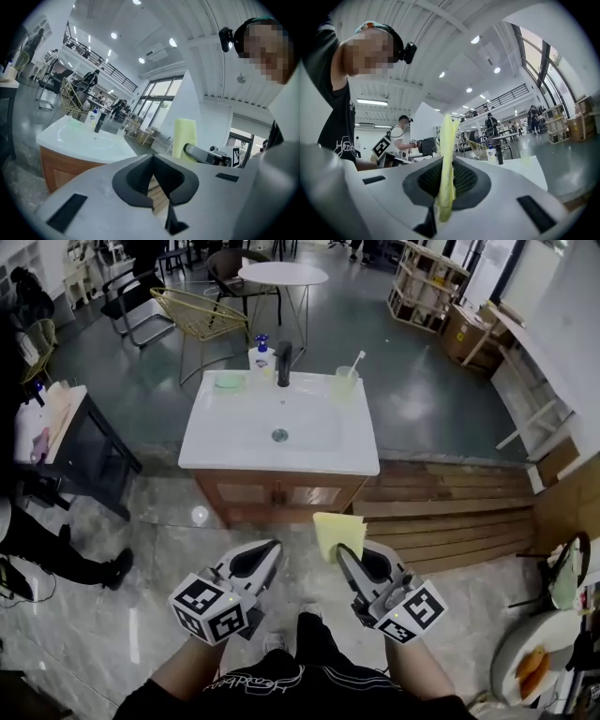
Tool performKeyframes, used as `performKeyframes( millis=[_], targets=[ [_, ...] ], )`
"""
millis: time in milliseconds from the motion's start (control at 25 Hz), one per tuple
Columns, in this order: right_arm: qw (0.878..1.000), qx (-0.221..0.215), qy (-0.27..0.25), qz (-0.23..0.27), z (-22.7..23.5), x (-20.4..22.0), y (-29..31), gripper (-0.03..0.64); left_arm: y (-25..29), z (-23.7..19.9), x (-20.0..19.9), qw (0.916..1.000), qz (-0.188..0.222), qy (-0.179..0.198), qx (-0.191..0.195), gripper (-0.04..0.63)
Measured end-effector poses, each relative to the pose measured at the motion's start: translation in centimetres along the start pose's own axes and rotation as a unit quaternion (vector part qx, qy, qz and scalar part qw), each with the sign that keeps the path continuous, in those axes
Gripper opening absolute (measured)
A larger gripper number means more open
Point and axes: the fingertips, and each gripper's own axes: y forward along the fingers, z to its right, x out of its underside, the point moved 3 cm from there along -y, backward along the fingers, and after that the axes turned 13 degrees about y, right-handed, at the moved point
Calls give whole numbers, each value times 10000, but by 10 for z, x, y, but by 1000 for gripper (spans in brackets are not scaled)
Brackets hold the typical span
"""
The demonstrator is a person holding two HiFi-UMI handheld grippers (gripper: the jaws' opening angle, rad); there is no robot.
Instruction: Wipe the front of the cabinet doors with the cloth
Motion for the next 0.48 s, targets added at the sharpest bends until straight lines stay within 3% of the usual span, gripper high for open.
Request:
performKeyframes(
  millis=[240,480],
  targets=[
    [9993,-250,-275,-18,64,35,33,40,40,-51,34,9988,97,431,-189,5],
    [9975,-667,-65,205,122,104,59,40,83,-102,110,9986,385,224,-270,6]
  ],
)
